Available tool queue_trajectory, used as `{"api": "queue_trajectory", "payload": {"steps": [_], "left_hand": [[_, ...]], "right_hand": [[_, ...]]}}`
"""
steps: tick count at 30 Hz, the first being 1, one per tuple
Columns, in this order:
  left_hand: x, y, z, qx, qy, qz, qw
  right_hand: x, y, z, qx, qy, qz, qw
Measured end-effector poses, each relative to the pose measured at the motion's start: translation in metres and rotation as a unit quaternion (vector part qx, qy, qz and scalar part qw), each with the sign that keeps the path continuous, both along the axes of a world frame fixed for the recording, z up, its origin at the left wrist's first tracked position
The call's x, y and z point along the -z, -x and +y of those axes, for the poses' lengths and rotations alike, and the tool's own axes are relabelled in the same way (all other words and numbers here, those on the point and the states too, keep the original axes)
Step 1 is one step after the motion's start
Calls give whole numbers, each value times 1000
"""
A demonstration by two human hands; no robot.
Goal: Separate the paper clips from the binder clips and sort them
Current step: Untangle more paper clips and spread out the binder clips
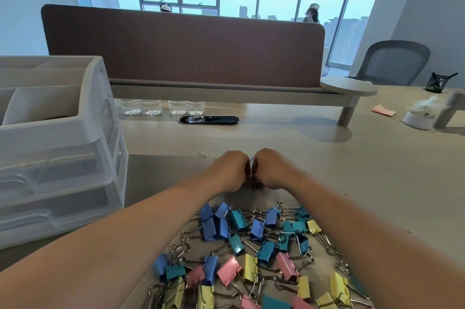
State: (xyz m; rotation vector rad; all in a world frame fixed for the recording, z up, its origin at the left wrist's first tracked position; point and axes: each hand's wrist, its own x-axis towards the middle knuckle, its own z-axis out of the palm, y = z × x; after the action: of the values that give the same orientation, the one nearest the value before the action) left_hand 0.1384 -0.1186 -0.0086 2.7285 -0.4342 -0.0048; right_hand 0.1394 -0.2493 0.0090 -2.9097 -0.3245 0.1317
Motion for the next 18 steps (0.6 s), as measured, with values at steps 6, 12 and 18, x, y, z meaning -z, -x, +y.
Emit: {"api": "queue_trajectory", "payload": {"steps": [6, 12, 18], "left_hand": [[-3, 3, 4, -1, 35, -27, 999], [-15, 6, 9, -8, 82, -43, 996], [-36, 19, 13, -10, 121, -31, 992]], "right_hand": [[-2, 3, 0, 5, -40, -12, 999], [-9, 5, -4, 9, -110, -34, 993], [-32, 16, -6, -9, -140, -34, 990]]}}
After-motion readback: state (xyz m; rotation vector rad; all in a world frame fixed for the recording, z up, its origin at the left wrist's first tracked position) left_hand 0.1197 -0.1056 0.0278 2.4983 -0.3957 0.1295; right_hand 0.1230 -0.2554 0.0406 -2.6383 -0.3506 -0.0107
